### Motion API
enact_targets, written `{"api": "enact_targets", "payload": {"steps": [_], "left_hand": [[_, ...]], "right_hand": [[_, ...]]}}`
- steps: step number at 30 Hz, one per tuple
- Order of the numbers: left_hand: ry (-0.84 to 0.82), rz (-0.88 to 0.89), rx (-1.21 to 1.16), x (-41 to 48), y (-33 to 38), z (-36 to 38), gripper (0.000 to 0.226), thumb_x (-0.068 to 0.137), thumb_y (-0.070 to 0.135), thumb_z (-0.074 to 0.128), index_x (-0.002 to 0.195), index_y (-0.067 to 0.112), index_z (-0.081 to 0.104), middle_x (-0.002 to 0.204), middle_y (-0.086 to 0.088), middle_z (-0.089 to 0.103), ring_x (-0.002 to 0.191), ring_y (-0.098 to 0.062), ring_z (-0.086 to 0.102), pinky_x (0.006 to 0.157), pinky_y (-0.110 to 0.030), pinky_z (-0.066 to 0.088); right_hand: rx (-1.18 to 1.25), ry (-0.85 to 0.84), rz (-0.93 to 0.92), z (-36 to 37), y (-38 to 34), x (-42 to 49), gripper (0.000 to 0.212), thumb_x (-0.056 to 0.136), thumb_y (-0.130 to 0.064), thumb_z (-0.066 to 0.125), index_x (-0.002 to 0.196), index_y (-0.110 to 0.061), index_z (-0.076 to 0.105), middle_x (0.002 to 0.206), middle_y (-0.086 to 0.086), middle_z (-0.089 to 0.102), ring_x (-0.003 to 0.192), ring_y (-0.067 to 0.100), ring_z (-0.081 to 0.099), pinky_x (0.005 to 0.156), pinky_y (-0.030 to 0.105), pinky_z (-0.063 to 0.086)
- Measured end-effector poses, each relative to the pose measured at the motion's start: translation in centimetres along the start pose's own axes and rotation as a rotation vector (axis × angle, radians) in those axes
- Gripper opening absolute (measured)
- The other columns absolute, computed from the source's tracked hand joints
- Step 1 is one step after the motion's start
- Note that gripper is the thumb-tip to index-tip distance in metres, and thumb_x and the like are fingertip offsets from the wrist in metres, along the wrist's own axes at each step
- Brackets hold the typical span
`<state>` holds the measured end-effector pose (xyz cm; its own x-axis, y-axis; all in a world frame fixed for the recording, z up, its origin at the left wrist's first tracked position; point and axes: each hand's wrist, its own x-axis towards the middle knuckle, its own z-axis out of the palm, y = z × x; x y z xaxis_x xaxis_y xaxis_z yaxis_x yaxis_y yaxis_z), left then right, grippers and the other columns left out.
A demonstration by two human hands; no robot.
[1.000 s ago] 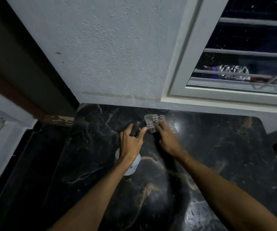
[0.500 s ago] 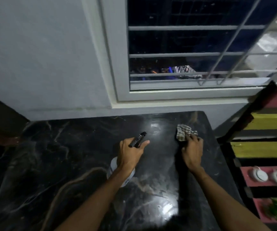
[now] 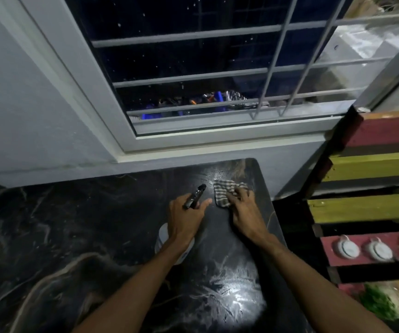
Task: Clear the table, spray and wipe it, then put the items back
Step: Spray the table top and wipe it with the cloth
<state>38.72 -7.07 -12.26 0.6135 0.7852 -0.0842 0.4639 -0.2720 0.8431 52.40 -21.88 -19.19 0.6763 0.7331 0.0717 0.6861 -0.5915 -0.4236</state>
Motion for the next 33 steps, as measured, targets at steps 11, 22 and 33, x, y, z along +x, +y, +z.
{"api": "enact_targets", "payload": {"steps": [11, 22, 33], "left_hand": [[0.118, 0.017, -0.031, 2.0, -0.7, -2.1, 0.029, 0.079, 0.038, 0.087, 0.069, 0.018, 0.069, 0.064, 0.008, 0.068, 0.062, -0.006, 0.066, 0.062, -0.029, 0.055], [0.2, -0.04, -0.046, 1.5, -3.4, -8.1, 0.037, 0.08, 0.032, 0.087, 0.061, 0.014, 0.061, 0.056, 0.004, 0.063, 0.055, -0.008, 0.06, 0.055, -0.023, 0.048], [0.357, -0.237, -0.009, 0.6, -11.1, -21.1, 0.048, 0.082, 0.031, 0.085, 0.05, 0.018, 0.053, 0.052, 0.006, 0.057, 0.052, -0.008, 0.054, 0.054, -0.022, 0.04]], "right_hand": [[0.049, -0.034, -0.105, 1.7, -2.2, 8.7, 0.051, 0.084, -0.009, 0.051, 0.133, -0.016, 0.06, 0.142, 0.017, 0.045, 0.117, 0.036, 0.041, 0.103, 0.043, 0.038], [0.084, -0.109, -0.121, 5.3, -9.3, 7.4, 0.063, 0.072, -0.005, 0.05, 0.133, -0.018, 0.059, 0.143, 0.015, 0.041, 0.111, 0.035, 0.042, 0.098, 0.043, 0.044], [0.133, -0.071, 0.277, 8.8, -19.3, 8.4, 0.056, 0.066, -0.009, 0.057, 0.121, -0.008, 0.061, 0.13, 0.028, 0.042, 0.113, 0.044, 0.039, 0.099, 0.04, 0.028]]}}
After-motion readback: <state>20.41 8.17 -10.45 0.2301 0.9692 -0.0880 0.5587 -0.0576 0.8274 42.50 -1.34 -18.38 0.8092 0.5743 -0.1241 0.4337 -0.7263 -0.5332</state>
